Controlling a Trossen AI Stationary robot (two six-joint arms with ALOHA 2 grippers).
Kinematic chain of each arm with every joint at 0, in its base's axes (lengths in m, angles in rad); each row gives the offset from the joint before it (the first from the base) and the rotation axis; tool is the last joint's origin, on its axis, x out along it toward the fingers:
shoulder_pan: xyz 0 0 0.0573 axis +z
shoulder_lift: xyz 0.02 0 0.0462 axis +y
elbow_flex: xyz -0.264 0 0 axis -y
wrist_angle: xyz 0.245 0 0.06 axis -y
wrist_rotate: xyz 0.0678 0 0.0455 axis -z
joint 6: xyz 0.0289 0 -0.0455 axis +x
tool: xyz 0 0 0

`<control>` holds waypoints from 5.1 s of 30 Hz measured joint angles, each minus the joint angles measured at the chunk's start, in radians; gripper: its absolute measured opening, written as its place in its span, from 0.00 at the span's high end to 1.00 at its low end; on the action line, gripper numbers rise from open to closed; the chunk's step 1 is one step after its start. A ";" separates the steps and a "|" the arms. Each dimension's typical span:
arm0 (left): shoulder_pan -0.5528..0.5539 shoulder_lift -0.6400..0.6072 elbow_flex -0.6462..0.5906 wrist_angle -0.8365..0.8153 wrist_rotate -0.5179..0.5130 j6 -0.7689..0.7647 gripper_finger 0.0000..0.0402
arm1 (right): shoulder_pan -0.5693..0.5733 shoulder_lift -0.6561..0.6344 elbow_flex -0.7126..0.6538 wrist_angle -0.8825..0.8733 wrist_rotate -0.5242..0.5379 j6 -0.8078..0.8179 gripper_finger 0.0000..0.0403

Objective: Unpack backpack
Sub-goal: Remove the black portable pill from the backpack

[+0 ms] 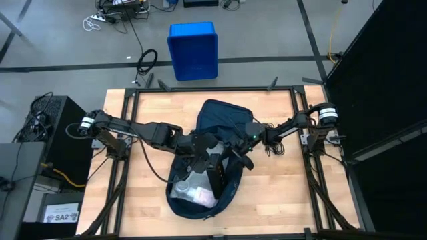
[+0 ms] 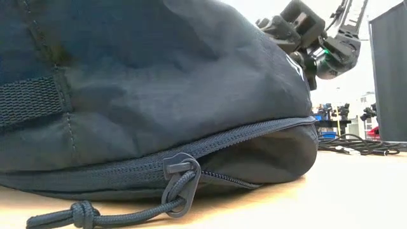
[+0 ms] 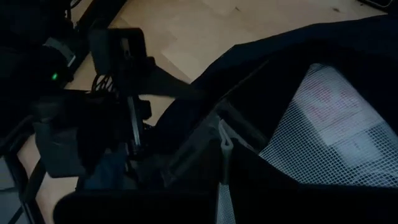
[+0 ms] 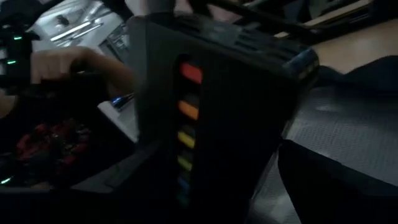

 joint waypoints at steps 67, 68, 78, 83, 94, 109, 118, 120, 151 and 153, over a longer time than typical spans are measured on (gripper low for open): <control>0.079 -0.147 -0.001 -0.032 -0.316 -0.081 0.67 | -0.005 -0.004 0.078 0.034 0.204 -0.161 0.61; 0.073 -0.162 -0.001 -0.029 -0.324 -0.090 0.65 | -0.005 -0.005 0.078 0.053 0.221 -0.160 0.61; -0.005 -0.269 -0.016 -0.042 -0.313 -0.183 0.64 | 0.005 -0.157 0.077 0.112 0.543 -0.312 0.61; -0.015 -0.331 -0.119 0.059 -0.214 -0.211 0.68 | 0.115 -0.295 0.078 -0.110 0.938 -0.609 0.61; 0.034 -0.505 -0.696 0.828 -0.184 -0.339 0.70 | 0.434 -0.394 0.078 -0.527 2.000 -0.729 0.61; 0.040 -0.510 -1.025 1.303 -0.155 -0.469 0.70 | 0.486 -0.394 0.077 -1.304 2.080 0.275 0.61; 0.040 -0.509 -1.086 1.336 -0.155 -0.472 0.70 | 0.432 -0.393 0.078 -1.541 1.882 0.563 0.61; 0.040 -0.509 -1.103 1.350 -0.155 -0.473 0.70 | 0.425 -0.395 0.081 -1.605 1.856 0.633 0.61; 0.039 -0.509 -1.125 1.394 -0.144 -0.477 0.70 | 0.347 -0.274 0.027 -1.697 1.382 0.846 0.25; 0.039 -0.509 -1.125 1.385 -0.143 -0.488 0.70 | 0.335 -0.290 0.029 -1.727 1.322 0.846 0.16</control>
